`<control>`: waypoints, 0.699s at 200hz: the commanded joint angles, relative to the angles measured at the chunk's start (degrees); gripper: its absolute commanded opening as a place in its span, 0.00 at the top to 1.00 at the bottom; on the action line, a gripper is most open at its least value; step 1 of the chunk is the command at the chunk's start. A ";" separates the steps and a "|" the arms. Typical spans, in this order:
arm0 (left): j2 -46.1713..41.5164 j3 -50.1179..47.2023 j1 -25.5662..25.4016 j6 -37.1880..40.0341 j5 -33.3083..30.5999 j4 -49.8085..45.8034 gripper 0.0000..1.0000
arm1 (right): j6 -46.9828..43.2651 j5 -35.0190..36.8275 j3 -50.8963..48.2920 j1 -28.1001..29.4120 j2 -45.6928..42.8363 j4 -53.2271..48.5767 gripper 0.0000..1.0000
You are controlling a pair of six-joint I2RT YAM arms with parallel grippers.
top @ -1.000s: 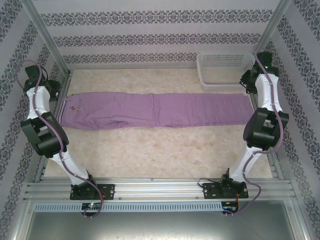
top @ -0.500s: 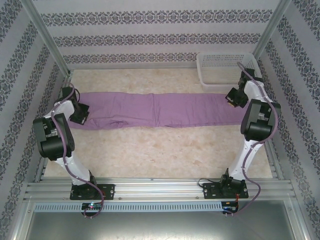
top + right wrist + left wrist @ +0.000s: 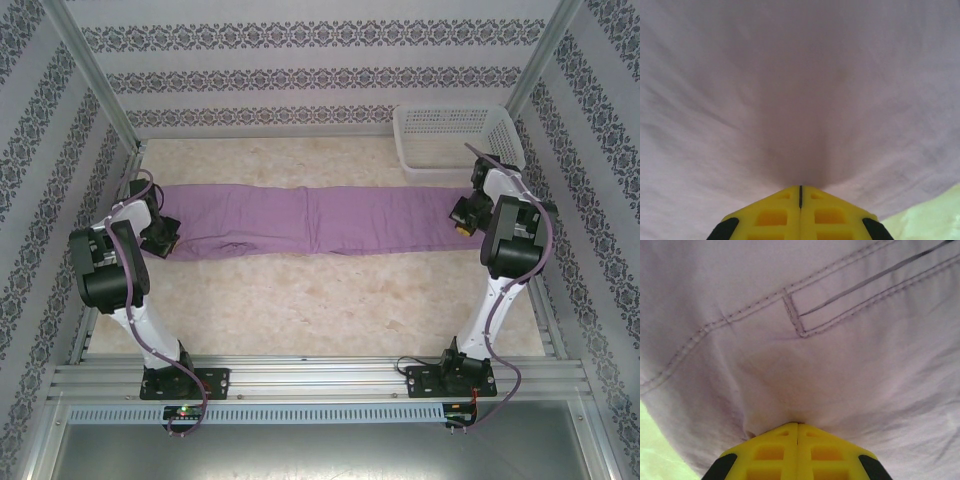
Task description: Roll up the long pants
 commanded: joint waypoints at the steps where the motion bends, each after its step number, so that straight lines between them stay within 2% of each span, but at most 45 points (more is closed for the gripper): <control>1: -0.11 -0.32 0.36 2.88 -3.26 -6.93 1.00 | -0.83 4.10 -4.74 -0.22 -1.11 -3.26 1.00; 69: -7.90 -7.44 1.38 4.23 -7.81 -12.26 1.00 | -1.27 6.57 -14.77 -3.06 -7.31 -3.64 1.00; 97: -15.26 -11.78 1.51 3.29 -8.34 -12.16 1.00 | -1.38 5.90 -18.44 -3.74 -13.13 -2.08 1.00; 104: -17.24 -12.42 1.54 3.04 -7.61 -11.80 1.00 | -1.20 5.29 -18.18 -3.78 -15.02 -1.94 0.89; 115: -20.06 -12.68 1.54 2.73 -6.36 -11.66 0.85 | -1.18 4.33 -16.45 -3.84 -17.37 -2.51 0.39; 119: -20.97 -12.58 1.47 2.72 -5.75 -11.61 0.71 | -1.04 4.18 -15.34 -3.84 -17.94 -3.09 0.27; 120: -21.08 -12.52 1.51 2.72 -5.59 -11.61 0.64 | -1.02 4.21 -15.01 -3.88 -18.06 -3.22 0.25; 127: -22.59 -12.21 1.41 2.71 -4.47 -11.52 0.19 | -0.83 4.48 -12.53 -4.00 -18.59 -4.16 0.13; 130: -23.06 -12.07 1.45 2.63 -4.03 -11.43 0.07 | -0.51 4.53 -11.32 -4.14 -18.62 -4.50 0.09; 133: -23.58 -11.90 1.45 2.62 -3.43 -11.37 0.01 | -0.30 4.55 -10.02 -4.25 -18.53 -4.97 0.07; 140: -24.44 -11.30 1.45 2.61 -2.65 -11.73 0.00 | 0.11 3.90 -6.80 -4.81 -17.81 -5.88 0.02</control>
